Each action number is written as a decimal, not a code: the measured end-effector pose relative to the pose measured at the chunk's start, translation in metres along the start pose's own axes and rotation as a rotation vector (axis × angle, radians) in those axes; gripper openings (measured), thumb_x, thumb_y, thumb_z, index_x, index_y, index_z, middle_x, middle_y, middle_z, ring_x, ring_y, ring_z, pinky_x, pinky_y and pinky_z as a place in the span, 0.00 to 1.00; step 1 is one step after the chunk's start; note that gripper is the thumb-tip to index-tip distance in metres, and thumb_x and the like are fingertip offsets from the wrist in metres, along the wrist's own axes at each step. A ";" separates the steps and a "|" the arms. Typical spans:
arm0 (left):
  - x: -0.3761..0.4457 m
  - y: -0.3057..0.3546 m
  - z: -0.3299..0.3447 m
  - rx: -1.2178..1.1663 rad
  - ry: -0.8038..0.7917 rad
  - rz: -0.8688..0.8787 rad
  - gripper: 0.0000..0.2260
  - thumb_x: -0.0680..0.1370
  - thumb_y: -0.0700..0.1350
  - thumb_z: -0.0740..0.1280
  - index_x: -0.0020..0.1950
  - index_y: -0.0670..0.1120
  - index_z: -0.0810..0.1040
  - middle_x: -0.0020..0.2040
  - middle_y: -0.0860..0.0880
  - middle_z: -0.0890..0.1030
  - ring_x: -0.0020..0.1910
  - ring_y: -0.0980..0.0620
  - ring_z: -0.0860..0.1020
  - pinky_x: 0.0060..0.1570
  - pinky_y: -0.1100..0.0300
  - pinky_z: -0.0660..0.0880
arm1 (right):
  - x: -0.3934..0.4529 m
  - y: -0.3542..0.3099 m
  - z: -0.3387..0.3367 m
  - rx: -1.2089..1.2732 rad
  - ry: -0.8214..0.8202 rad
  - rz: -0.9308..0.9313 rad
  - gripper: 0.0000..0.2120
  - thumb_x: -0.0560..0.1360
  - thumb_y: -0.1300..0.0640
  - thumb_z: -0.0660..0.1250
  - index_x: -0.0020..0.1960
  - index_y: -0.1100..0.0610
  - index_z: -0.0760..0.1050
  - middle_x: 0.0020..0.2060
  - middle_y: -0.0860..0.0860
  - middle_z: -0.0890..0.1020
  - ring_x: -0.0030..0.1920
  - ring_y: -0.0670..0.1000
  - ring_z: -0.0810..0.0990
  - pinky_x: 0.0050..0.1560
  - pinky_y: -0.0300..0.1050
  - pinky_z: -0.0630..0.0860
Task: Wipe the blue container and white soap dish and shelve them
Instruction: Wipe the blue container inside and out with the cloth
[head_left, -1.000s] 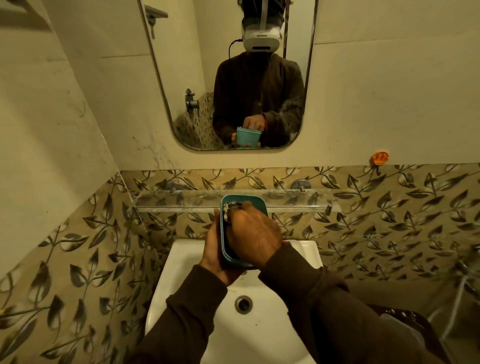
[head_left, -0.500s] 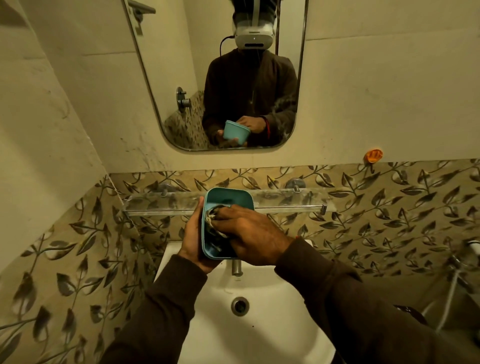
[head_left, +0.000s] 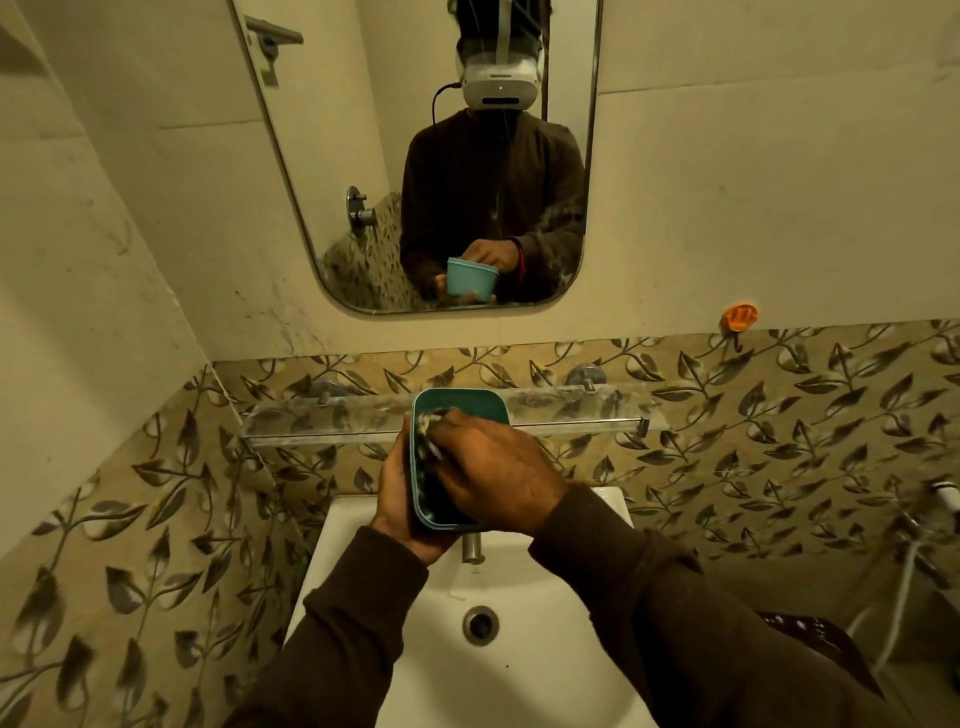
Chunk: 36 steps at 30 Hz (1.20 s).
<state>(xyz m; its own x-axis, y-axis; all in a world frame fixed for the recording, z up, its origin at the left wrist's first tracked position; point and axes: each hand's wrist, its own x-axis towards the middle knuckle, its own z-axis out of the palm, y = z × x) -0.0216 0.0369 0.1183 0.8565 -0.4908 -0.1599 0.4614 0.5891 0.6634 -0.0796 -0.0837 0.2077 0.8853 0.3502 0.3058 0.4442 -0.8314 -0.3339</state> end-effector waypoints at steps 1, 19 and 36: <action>-0.001 0.003 -0.002 0.066 -0.020 0.039 0.26 0.71 0.65 0.71 0.50 0.43 0.89 0.51 0.39 0.87 0.52 0.43 0.86 0.53 0.49 0.80 | -0.002 0.001 -0.003 0.008 -0.098 -0.065 0.13 0.78 0.54 0.64 0.62 0.54 0.74 0.59 0.52 0.79 0.57 0.53 0.77 0.56 0.52 0.77; -0.010 0.002 0.017 -0.054 0.009 -0.017 0.28 0.79 0.65 0.60 0.61 0.45 0.85 0.60 0.36 0.84 0.56 0.35 0.84 0.50 0.39 0.82 | 0.009 0.007 0.005 -0.210 0.004 -0.120 0.23 0.73 0.54 0.70 0.66 0.56 0.72 0.63 0.55 0.75 0.62 0.57 0.75 0.56 0.55 0.77; -0.007 0.009 0.019 -0.015 -0.003 -0.044 0.30 0.78 0.69 0.58 0.61 0.47 0.85 0.61 0.36 0.84 0.58 0.36 0.83 0.57 0.38 0.80 | 0.009 0.012 -0.009 -0.330 -0.045 -0.202 0.22 0.73 0.52 0.71 0.65 0.57 0.73 0.62 0.57 0.76 0.60 0.57 0.76 0.58 0.51 0.77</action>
<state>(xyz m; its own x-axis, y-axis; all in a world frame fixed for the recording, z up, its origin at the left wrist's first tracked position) -0.0277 0.0334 0.1389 0.8343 -0.5187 -0.1867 0.5025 0.5763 0.6445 -0.0678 -0.0944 0.2141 0.7927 0.5336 0.2946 0.5488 -0.8352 0.0359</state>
